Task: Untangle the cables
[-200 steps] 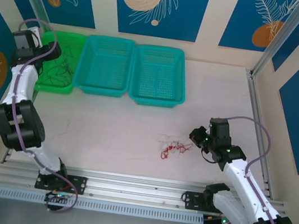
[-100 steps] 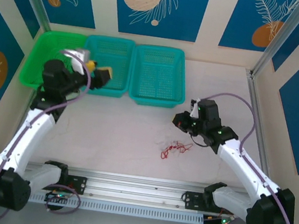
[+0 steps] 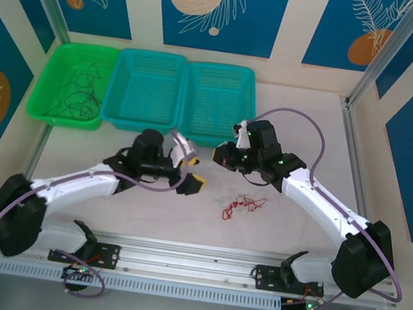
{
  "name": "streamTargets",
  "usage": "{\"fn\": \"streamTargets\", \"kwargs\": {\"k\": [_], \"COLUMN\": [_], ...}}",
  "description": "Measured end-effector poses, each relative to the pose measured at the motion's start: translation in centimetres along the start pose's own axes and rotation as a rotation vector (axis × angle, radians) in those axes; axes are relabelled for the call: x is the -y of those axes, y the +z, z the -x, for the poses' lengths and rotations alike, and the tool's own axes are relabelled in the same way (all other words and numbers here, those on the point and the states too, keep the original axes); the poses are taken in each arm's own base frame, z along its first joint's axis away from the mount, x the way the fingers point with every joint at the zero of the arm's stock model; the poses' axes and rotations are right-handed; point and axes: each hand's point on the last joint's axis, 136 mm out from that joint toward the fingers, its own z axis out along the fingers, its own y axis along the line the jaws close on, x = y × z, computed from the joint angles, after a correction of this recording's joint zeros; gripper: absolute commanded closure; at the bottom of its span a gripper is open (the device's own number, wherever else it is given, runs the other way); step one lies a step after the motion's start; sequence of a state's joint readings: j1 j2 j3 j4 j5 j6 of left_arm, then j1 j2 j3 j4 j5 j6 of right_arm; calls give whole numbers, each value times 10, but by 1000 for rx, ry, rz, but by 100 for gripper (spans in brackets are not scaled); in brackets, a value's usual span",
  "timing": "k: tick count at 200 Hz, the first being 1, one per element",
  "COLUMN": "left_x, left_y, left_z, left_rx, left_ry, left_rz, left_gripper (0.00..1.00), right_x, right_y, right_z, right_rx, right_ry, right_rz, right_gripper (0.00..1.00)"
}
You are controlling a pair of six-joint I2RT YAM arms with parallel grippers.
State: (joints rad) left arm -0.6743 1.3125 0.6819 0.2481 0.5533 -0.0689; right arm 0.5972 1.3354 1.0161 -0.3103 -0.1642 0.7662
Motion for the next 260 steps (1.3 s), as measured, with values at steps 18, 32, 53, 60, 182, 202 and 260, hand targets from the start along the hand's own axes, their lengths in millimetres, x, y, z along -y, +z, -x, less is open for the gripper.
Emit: {"fn": "streamTargets", "kwargs": {"k": [18, 32, 53, 60, 182, 202, 260], "left_x": [-16, -29, -38, -39, -29, -31, -37], "left_y": [20, 30, 37, 37, 16, 15, -9], "left_z": [-15, -20, -18, -14, 28, 26, 40], "left_rx": [-23, -19, 10, 25, 143, 136, 159], "left_ry": [-22, -37, -53, -52, 0, -7, -6], "left_rz": [39, 71, 97, 103, 125, 136, 245], "left_gripper": [44, 66, 92, 98, 100, 100, 100], "right_x": [-4, -4, -1, 1, 55, 69, 110], "right_y": [1, 0, 0, 0, -27, -12, 26], "right_z": [0, 0, -3, -4, -53, -68, -80], "right_rx": [-5, -6, -13, -16, 67, 33, -59], "right_ry": [0, 6, 20, 24, -221, -235, -189], "right_rz": [9, 9, -5, -12, -106, -117, -293], "right_gripper": [100, 100, 100, 98, 32, 32, 87]}}
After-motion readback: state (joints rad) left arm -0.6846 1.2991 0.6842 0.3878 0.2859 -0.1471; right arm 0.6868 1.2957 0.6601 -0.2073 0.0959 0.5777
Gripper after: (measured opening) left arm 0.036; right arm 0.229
